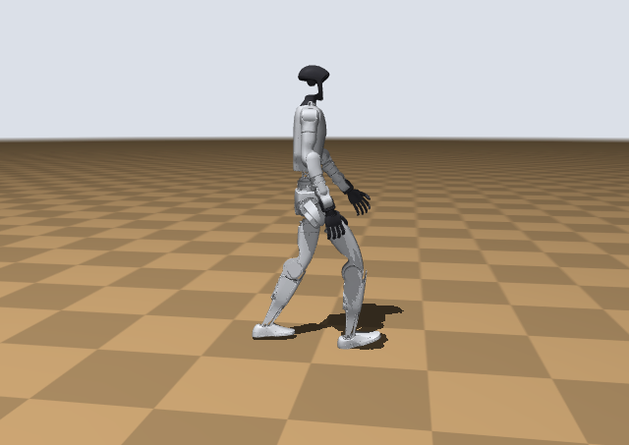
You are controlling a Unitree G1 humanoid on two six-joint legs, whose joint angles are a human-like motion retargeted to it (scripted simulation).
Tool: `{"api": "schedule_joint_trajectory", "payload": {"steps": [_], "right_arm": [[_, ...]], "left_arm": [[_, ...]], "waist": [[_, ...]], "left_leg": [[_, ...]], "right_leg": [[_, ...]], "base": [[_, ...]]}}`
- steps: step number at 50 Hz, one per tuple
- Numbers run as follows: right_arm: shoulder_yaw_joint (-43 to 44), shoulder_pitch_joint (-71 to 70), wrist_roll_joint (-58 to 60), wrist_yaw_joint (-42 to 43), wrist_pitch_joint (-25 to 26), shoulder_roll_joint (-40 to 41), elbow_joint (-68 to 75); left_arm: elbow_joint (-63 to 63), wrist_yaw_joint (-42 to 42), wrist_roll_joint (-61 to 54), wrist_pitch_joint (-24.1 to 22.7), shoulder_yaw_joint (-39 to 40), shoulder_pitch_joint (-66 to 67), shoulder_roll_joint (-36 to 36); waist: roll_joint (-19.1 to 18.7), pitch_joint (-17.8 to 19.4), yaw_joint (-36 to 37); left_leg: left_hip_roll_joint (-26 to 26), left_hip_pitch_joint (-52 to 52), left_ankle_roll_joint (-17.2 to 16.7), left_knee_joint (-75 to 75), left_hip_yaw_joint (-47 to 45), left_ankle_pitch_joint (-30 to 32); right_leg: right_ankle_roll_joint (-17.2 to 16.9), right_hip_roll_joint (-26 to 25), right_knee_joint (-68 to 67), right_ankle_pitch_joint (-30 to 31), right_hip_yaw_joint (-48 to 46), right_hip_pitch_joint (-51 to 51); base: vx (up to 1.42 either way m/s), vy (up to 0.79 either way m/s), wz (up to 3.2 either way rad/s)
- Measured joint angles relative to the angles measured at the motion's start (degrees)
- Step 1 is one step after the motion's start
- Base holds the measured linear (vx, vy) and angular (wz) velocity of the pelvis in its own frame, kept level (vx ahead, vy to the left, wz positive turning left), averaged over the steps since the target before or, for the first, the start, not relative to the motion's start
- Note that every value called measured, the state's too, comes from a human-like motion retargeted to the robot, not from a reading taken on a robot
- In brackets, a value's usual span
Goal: Walk
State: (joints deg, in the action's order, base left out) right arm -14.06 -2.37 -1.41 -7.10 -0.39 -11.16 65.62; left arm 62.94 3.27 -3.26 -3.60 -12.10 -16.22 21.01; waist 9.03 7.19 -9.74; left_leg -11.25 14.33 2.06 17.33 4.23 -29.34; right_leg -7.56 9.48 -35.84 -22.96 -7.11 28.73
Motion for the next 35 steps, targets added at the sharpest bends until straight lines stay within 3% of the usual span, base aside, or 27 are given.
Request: {"api": "schedule_joint_trajectory", "payload": {"steps": [3,7,14,19,23,27,35], "right_arm": [[0.66,0.27,0.53,-0.14,0.15,0.51,0.98],[1.01,0.67,1.1,-0.49,0.34,0.59,3.02],[0.74,0.11,0.41,-1.87,0.49,-1.05,3.61],[1.26,-1.82,-1.13,-2.12,0.06,-3.11,0.43],[1.77,-3.64,-2.74,-1.67,-0.22,-4.5,-2.43],[2.09,-5.27,-4.03,-1.23,-0.48,-5.18,-4.48],[1.59,-5.79,-3.98,-1.89,-0.34,-4.01,-4.89]], "left_arm": [[-0.98,0.08,0.13,-0.43,0.41,0.54,-0.17],[0.63,0.75,-0.06,-0.01,1.59,3.48,-1.61],[10.87,5.34,2.14,2.42,2.07,10.3,-4.9],[15.56,9.76,4.44,4.09,1.33,14.2,-5.44],[16.21,12.38,4.24,4.72,1.97,17.13,-5.25],[15.61,13.61,2.95,4.95,3.58,18.97,-5.35],[15.14,12.81,2.9,4.95,5.28,19.37,-6.08]], "waist": [[-0.62,-0.93,-0.01],[-2.25,-1.36,0.01],[-9.34,-1.31,1.34],[-11.65,-1.74,4.06],[-11.41,-1.64,6.41],[-10.34,-1.3,7.78],[-8.17,-1.23,7.31]], "left_leg": [[1.32,1.06,-0.71,3.09,-0.57,-2.31],[4.75,2.37,-1.98,12.34,-0.44,-4.0],[15.09,-6.52,-7.62,43.71,-0.46,4.74],[21.84,-16.57,-5.41,55.84,-4.29,2.85],[23.87,-22.25,-2.84,53.74,-7.44,-3.68],[22.23,-24.27,-1.99,43.3,-8.94,-7.11],[16.07,-18.34,-2.85,22.8,-6.97,-2.97]], "right_leg": [[-0.68,-1.36,4.2,2.39,0.1,0.45],[0.85,-3.49,-1.26,6.31,0.05,-0.87],[7.4,-12.5,-5.14,5.97,-2.85,-7.33],[8.85,-16.21,2.23,5.1,-3.95,-14.52],[8.49,-16.87,8.47,4.57,-3.66,-21.03],[7.97,-16.19,12.42,3.45,-2.4,-26.27],[7.0,-14.43,14.78,0.46,0.8,-33.27]], "base": [[0.62,-0.13,0.48],[0.63,-0.14,0.46],[0.53,-0.14,0.31],[0.44,-0.14,0.11],[0.39,-0.13,-0.1],[0.36,-0.09,-0.23],[0.3,0.0,-0.22]]}}
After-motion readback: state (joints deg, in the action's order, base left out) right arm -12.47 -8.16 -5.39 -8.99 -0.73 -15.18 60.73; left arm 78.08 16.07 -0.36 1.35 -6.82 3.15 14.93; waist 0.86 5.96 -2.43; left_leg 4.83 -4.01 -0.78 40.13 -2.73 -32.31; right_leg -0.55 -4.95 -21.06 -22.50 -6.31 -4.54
